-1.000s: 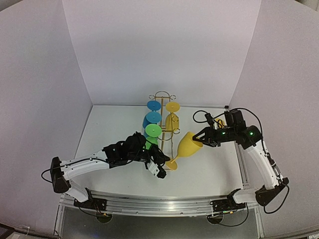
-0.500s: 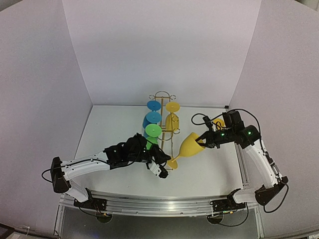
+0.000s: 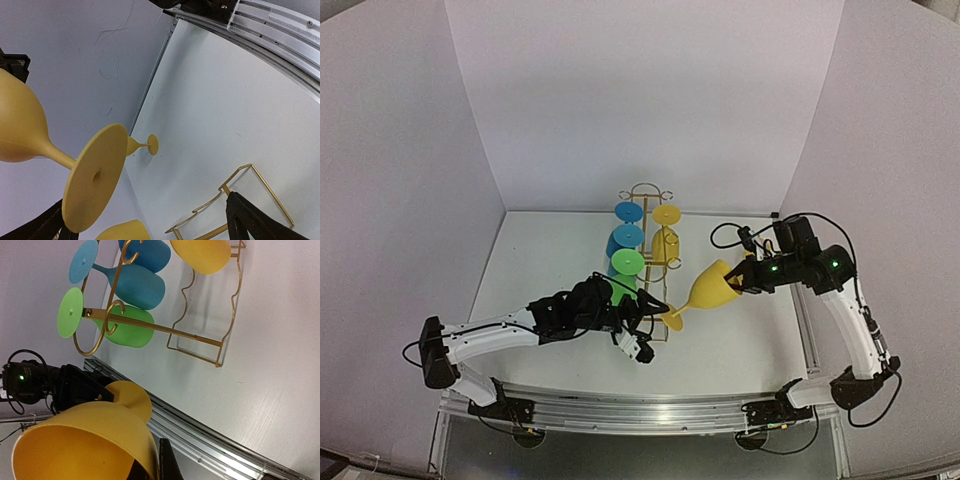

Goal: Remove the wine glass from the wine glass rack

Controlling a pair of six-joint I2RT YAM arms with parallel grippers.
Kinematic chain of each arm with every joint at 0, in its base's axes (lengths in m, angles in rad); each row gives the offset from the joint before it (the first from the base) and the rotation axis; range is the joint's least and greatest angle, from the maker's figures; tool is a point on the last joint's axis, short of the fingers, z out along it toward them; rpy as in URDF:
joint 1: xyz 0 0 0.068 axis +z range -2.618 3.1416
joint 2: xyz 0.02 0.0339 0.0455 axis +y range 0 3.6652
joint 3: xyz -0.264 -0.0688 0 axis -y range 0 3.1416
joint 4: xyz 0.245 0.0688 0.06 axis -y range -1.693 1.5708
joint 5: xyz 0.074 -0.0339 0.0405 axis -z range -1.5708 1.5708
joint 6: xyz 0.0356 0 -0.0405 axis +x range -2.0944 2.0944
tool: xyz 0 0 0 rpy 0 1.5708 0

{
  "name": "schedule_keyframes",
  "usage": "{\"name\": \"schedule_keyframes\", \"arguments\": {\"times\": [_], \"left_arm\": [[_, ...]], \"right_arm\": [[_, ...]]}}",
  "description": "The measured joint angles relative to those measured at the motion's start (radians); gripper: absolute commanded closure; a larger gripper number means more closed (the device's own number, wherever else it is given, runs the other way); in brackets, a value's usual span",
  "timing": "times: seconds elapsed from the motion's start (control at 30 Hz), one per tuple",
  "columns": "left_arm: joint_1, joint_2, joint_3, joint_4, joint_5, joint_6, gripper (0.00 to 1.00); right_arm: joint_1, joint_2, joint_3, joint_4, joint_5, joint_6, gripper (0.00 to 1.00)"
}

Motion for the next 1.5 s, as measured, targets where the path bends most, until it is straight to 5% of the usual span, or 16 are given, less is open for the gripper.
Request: {"name": "schedule_keyframes", "arguments": {"times": [0.33,0.53,1.03,1.5], "left_arm": [[0.0,-0.105,-0.045,-0.075,0.016,-0.032,0.01],[0.0,-0.128,-0.065,-0.106,0.013,-0.072,0.01],[0.014,-0.192,-0.11,-0.119,-0.015,-0.145,0.01],[0.026,-0.204,-0.128,-0.118,-0.02,-0.162,0.01]], "right_arm": [[-0.005,0.123,0.246,-0.117,0.395,-0.095,1.0],[-0.064,0.171,0.125,-0.119,0.632,-0.134,1.0],[-0.348,0.177,-0.357,-0.071,0.693,-0.178,1.0],[-0.354,0.177,-0.441,0.115,0.718,-0.18,1.0]]}}
